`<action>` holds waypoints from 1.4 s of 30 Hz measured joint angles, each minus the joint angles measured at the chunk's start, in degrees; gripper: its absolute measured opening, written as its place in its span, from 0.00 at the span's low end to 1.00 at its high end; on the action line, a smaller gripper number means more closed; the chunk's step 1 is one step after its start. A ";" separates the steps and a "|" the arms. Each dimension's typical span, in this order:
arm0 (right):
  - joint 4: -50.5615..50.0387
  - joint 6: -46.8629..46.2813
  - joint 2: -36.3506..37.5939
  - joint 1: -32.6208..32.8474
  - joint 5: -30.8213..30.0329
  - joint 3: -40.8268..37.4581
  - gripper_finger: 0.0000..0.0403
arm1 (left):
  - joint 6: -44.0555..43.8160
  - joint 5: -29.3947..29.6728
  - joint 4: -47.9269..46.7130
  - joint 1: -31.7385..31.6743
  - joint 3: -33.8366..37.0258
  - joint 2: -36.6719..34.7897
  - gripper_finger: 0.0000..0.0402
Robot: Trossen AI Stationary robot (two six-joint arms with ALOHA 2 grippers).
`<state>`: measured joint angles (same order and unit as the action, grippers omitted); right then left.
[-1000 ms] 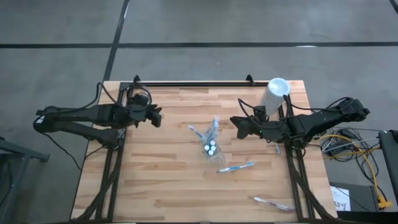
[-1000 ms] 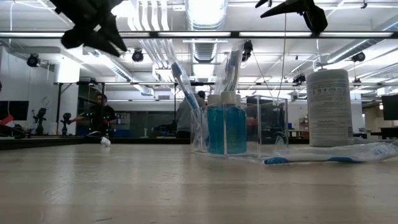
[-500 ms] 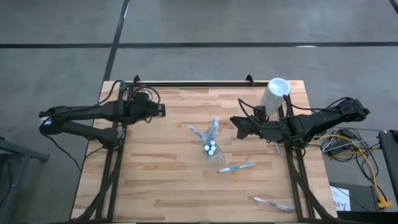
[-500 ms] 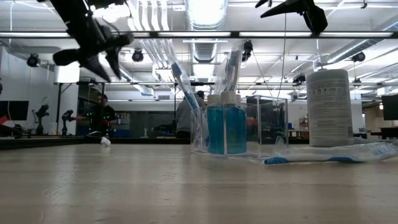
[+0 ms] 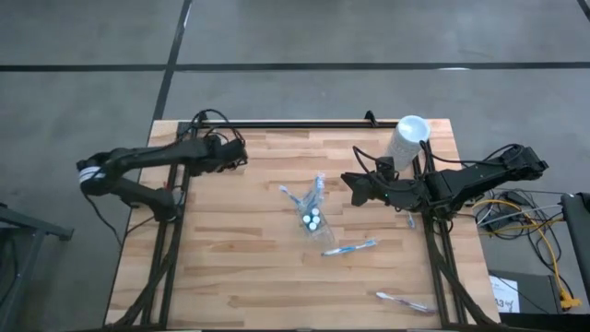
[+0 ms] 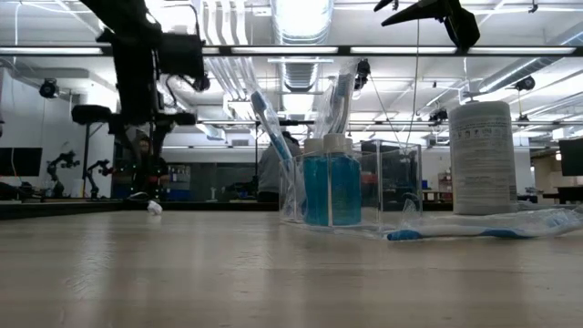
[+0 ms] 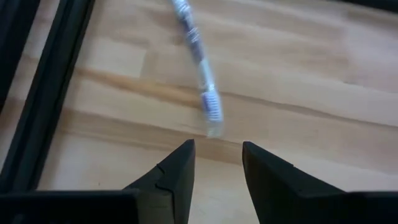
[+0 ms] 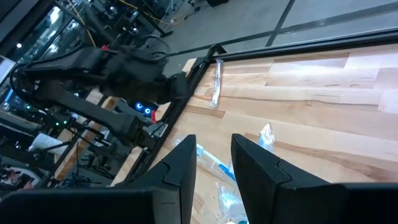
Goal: Pick & Place toothbrushing station
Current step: Put the purple toothbrush into the right section of the transparent organizer
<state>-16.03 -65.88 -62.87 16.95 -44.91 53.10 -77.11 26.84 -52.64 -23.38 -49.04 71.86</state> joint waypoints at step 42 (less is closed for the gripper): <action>0.00 0.01 -0.02 0.00 0.00 0.00 0.24 | 2.52 -4.29 11.26 -8.04 0.92 18.77 0.22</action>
<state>-16.03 -65.87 -62.89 16.95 -44.91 53.10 -74.59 22.55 -41.38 -31.42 -48.11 90.63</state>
